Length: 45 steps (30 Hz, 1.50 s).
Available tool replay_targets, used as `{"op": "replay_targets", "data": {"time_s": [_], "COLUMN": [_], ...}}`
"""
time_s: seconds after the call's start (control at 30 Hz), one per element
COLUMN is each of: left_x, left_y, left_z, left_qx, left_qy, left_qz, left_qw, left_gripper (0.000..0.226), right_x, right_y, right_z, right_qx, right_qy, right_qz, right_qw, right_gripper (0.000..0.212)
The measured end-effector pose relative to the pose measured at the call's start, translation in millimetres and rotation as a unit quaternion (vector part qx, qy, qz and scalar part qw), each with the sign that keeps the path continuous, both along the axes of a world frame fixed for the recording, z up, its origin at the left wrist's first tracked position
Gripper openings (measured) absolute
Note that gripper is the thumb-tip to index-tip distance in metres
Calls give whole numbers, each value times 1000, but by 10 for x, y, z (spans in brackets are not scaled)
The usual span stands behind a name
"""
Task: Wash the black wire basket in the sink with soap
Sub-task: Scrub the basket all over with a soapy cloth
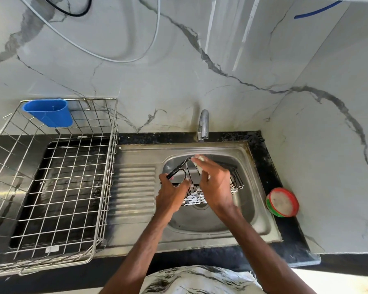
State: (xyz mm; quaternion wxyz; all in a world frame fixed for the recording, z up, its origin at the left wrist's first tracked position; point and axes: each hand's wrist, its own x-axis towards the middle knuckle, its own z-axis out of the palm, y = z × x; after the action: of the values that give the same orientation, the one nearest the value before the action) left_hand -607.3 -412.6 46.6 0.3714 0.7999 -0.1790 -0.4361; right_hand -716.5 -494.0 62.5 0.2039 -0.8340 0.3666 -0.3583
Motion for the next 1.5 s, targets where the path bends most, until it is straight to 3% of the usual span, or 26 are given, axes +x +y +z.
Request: {"op": "replay_targets", "data": {"time_s": [0.1,0.3,0.47,0.6,0.73,0.9,1.07,1.27,1.43,1.5], "left_x": [41,183,226,212,253,343,397,330,342,366], "left_y": [13,56,73,45,38,63,61,-1,4,4], "left_z": [-36,-168,-214,-196,-230,-273,-221,-181,-198,-181], "left_qx": [-21,-42,-56,-66,-77,-86,-85,-75,-71,-72], "left_qy": [26,30,27,52,57,46,39,40,44,49], "left_qz": [19,32,26,23,23,24,15,23,45,51], "left_qw": [999,998,998,996,995,995,996,996,996,995], "left_gripper": [57,42,48,49,41,38,56,54,57,59], "right_x": [5,-397,-443,-1,110,-296,-643,-57,140,94], "right_y": [-22,-541,-583,-188,-90,-529,-699,-113,285,287], "right_z": [66,-172,-248,0,64,-173,-361,-112,-37,-109], "right_qx": [-14,15,45,-27,-35,-15,18,-12,-42,-40], "right_qy": [-5,50,77,43,23,48,61,20,19,16], "right_qz": [53,-30,-82,13,93,19,-83,32,135,164], "right_qw": [999,998,993,999,995,999,994,999,990,985], "right_gripper": [54,42,50,51,58,54,55,65,54,59]}}
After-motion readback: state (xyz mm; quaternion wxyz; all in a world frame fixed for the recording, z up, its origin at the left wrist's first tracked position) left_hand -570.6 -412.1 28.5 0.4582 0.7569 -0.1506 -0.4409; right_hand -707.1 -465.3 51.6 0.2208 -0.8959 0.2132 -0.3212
